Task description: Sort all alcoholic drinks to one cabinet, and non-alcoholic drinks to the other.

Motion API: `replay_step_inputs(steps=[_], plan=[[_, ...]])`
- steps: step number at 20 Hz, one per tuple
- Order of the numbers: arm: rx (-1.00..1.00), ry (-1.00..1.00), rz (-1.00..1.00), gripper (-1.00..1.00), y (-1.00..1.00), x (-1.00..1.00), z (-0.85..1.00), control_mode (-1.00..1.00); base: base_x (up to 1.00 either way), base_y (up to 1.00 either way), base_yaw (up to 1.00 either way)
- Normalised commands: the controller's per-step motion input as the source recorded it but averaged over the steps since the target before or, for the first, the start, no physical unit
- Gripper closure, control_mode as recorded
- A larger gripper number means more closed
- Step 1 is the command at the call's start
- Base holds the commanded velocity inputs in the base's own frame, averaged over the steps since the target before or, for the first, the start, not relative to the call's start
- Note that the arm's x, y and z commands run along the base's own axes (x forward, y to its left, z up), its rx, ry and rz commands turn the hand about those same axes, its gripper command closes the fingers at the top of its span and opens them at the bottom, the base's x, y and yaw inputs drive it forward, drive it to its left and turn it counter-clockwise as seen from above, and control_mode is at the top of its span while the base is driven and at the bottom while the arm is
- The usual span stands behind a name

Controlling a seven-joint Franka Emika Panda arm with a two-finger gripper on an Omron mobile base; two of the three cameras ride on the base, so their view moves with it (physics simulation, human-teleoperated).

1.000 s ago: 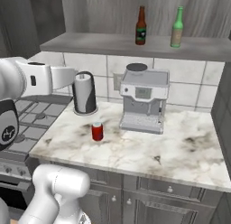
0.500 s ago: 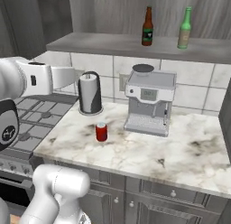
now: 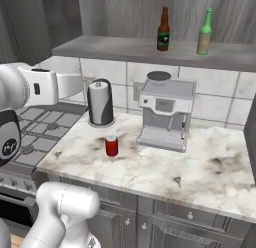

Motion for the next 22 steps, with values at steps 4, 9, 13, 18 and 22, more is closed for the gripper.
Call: replay_step_inputs(steps=[4, 9, 13, 18, 22], plan=[[0.00, 0.00, 0.00, -1.00, 0.00, 0.00, 0.00, 1.00, -0.31, -0.41, 0.00], [0.00, 0.00, 0.00, -1.00, 0.00, 0.00, 0.00, 1.00, -0.29, -0.29, 0.00], [0.00, 0.00, 0.00, -1.00, 0.00, 0.00, 0.00, 1.00, -0.20, 0.00, 0.00], [0.00, 0.00, 0.00, -1.00, 0.00, 0.00, 0.00, 1.00, -0.29, 0.01, 0.02], [0.00, 0.00, 0.00, -1.00, 0.00, 0.00, 0.00, 1.00, -0.16, 0.00, 0.02]])
